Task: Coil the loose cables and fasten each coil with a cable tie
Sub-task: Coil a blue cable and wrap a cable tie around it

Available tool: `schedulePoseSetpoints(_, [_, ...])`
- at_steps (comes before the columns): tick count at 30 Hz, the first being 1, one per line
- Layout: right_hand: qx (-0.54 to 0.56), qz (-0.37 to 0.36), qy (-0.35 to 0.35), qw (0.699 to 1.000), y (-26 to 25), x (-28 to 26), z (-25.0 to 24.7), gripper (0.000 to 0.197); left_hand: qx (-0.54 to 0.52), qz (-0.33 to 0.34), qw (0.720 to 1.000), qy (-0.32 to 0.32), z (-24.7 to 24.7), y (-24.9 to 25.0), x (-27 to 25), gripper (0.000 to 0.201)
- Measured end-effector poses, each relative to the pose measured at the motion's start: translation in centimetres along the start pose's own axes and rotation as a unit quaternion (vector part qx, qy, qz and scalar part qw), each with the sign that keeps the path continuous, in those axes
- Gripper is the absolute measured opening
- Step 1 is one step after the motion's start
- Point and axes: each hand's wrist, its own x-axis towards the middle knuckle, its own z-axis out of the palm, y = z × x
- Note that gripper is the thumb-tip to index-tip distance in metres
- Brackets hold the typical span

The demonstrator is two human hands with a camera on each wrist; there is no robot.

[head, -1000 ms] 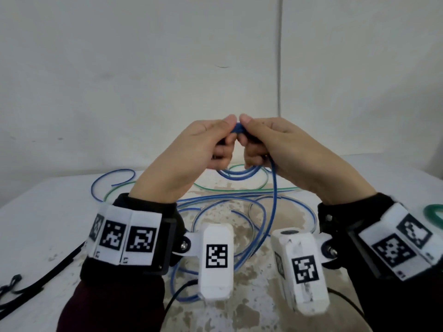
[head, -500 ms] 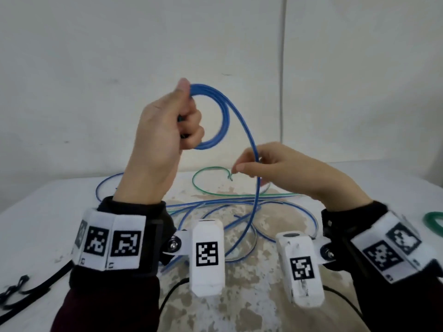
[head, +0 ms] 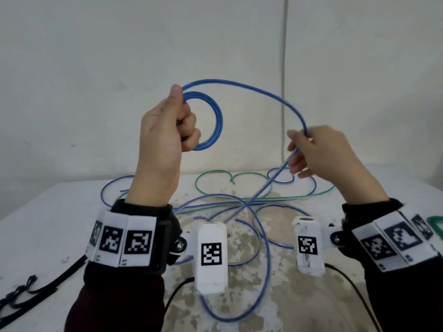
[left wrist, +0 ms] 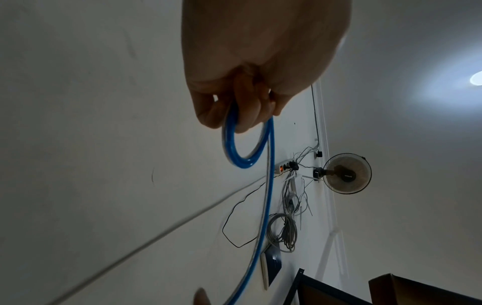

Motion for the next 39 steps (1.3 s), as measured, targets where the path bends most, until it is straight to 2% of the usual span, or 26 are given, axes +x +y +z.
schedulePoseSetpoints(2, [0.008, -0.058, 0.066, 0.996, 0.3, 0.2, -0.9, 0.026, 0.002, 0.0, 1.0, 0.003, -0.1, 0.0, 0.1, 0.039])
schedulePoseSetpoints(5, [-0.007, -0.119, 0.13, 0.984, 1.1, 0.7, -1.1, 0.019, 0.004, -0.005, 1.0, 0.002, -0.1, -0.3, 0.1, 0.04])
schedulePoseSetpoints(9, [-0.01, -0.21, 0.216, 0.954, 1.1, 0.9, -1.4, 0.014, 0.006, 0.002, 1.0, 0.008, -0.2, -0.3, 0.1, 0.039])
schedulePoseSetpoints(12, [-0.008, -0.239, 0.236, 0.942, 1.1, 1.0, -1.9, 0.017, 0.001, 0.022, 1.0, 0.015, -0.5, -0.1, 0.2, 0.039])
schedulePoseSetpoints(14, [-0.052, -0.211, 0.193, 0.957, 1.6, 1.2, -1.7, 0.016, 0.004, 0.026, 1.0, 0.012, -0.5, 0.0, 0.2, 0.039])
schedulePoseSetpoints(16, [-0.124, -0.128, 0.079, 0.981, 2.2, 1.3, -1.0, 0.014, 0.015, 0.016, 1.0, -0.003, -0.3, -0.3, 0.2, 0.04])
schedulePoseSetpoints(17, [-0.163, -0.083, 0.004, 0.983, 2.5, 1.3, -0.6, 0.014, 0.026, 0.006, 0.999, -0.017, -0.1, -0.5, 0.2, 0.041])
schedulePoseSetpoints(19, [-0.227, -0.025, -0.139, 0.964, 3.0, 1.1, 0.2, 0.012, 0.055, -0.016, 0.997, -0.05, 0.3, -1.2, 0.2, 0.044])
schedulePoseSetpoints(21, [-0.263, -0.018, -0.21, 0.941, 3.0, 0.9, 0.5, 0.015, 0.083, -0.044, 0.992, -0.087, 0.6, -1.9, 0.1, 0.045])
schedulePoseSetpoints(23, [-0.227, -0.056, -0.207, 0.95, 2.4, 0.7, 0.7, 0.016, 0.113, -0.068, 0.981, -0.139, 0.8, -2.4, -0.1, 0.045])
schedulePoseSetpoints(26, [-0.034, -0.143, -0.18, 0.973, 0.3, -0.2, 1.0, 0.028, 0.175, -0.088, 0.96, -0.2, 1.0, -2.7, -0.4, 0.047])
schedulePoseSetpoints(28, [0.047, -0.183, -0.176, 0.966, -1.2, -1.0, 0.9, 0.028, 0.183, -0.09, 0.956, -0.21, 1.1, -2.8, -0.6, 0.05])
schedulePoseSetpoints(30, [0.06, -0.206, -0.166, 0.963, -2.2, -1.7, 1.0, 0.026, 0.178, -0.09, 0.957, -0.21, 1.2, -2.7, -0.6, 0.05])
schedulePoseSetpoints(32, [0.024, -0.208, -0.151, 0.966, -2.5, -2.2, 1.3, 0.032, 0.171, -0.094, 0.957, -0.214, 1.3, -2.3, -0.7, 0.048])
schedulePoseSetpoints(34, [0.021, -0.186, -0.168, 0.968, -2.4, -2.4, 1.7, 0.042, 0.161, -0.099, 0.957, -0.222, 1.3, -2.0, -0.7, 0.045])
schedulePoseSetpoints(39, [0.154, -0.142, -0.227, 0.951, -3.1, -3.0, 2.5, 0.05, 0.122, -0.065, 0.966, -0.219, 1.3, -1.9, -0.8, 0.041])
